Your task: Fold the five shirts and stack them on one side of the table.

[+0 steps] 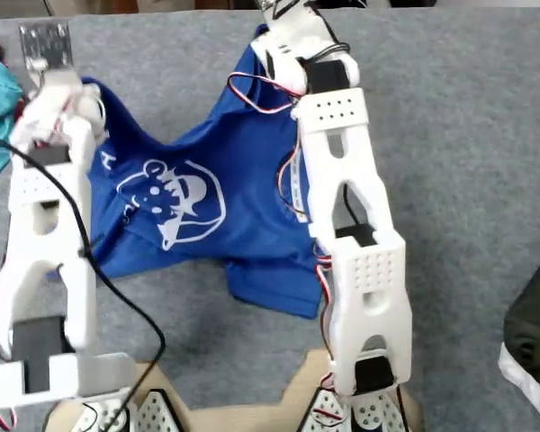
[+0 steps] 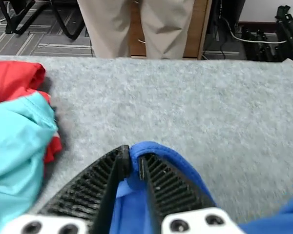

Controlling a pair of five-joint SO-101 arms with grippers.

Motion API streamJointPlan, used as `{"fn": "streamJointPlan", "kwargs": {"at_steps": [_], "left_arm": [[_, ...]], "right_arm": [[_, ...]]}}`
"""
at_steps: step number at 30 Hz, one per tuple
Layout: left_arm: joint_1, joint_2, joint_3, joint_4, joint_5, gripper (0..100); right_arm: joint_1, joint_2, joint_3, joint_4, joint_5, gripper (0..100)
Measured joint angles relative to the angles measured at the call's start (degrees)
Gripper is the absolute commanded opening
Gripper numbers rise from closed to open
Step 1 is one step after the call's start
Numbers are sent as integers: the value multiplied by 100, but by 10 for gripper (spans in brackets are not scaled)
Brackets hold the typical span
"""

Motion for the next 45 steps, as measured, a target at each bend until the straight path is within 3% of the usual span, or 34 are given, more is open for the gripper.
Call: {"fn": "streamJointPlan", "kwargs": {"at_steps": [6, 12, 24, 33, 38, 45], "left_arm": [[-229, 88, -1459, 651, -9, 19], [-501, 97, -2593, 1591, -9, 19], [-695, 88, -5099, 4818, -9, 19], [-695, 88, -7165, 7314, -9, 19], [-1169, -18, -8000, 7604, -9, 19], [-1442, -888, -8026, 7613, 0, 19]], "right_arm": [[9, 0, -1231, 26, 0, 5], [9, 0, -3024, 677, 0, 5], [0, -1081, -3481, 1512, 0, 5], [0, -2295, -3490, 3086, 9, 5], [0, -3086, -3552, 3481, 9, 5], [-9, -3974, -3596, 3534, 9, 5]]}}
